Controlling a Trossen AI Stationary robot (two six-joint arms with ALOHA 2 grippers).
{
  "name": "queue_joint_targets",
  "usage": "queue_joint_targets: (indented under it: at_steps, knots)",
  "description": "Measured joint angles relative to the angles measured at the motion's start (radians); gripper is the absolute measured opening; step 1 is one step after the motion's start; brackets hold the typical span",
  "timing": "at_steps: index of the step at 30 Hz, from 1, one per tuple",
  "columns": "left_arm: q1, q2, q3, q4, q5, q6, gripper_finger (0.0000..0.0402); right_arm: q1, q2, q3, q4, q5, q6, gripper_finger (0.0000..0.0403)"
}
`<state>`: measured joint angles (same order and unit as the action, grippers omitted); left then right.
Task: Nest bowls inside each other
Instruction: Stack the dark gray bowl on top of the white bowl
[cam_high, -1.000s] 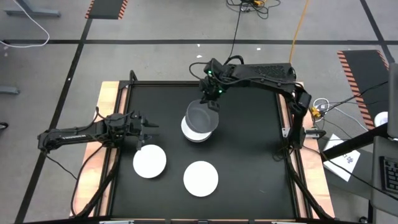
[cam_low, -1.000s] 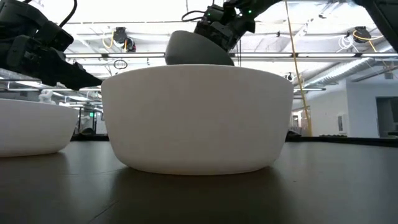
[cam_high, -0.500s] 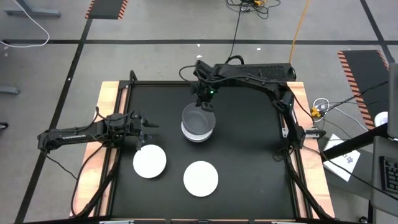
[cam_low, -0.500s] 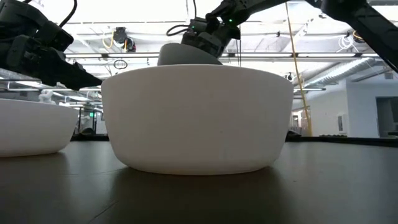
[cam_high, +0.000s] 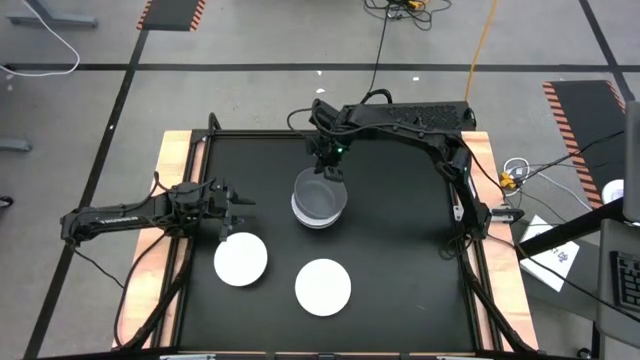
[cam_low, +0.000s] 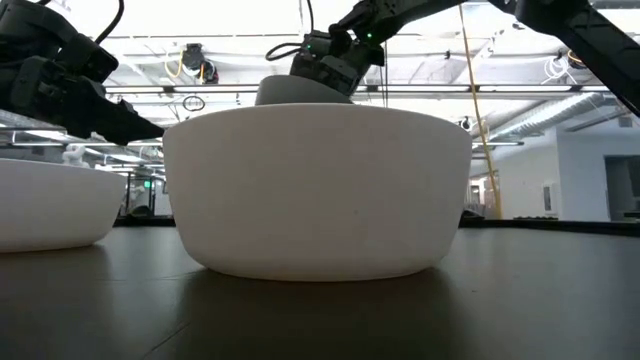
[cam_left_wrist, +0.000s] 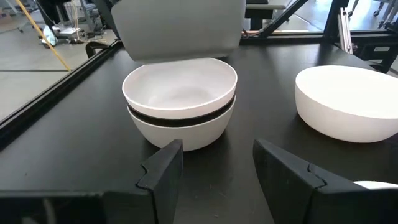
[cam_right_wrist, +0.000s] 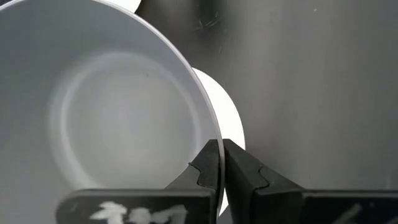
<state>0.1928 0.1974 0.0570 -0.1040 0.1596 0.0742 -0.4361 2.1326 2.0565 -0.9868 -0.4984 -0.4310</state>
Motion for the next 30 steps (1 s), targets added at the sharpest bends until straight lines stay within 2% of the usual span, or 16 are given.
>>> queue_joint_targets:
  at_steps: [5, 15, 25, 30]
  knots:
    - [0.0, 0.0, 0.0, 0.0, 0.0, 0.0, 0.0198, 0.005, 0.0, -0.039, 0.032, 0.002, -0.001, 0.0004]
    - [0.0, 0.0, 0.0, 0.0, 0.0, 0.0, 0.0198, 0.006, 0.001, -0.067, 0.012, 0.078, -0.02, 0.0004]
    - [0.0, 0.0, 0.0, 0.0, 0.0, -0.004, 0.0198, 0.004, 0.022, -0.068, -0.112, 0.088, -0.012, 0.0004]
    - [0.0, 0.0, 0.0, 0.0, 0.0, -0.004, 0.0198, 0.005, 0.026, -0.068, -0.135, 0.158, 0.004, 0.0004]
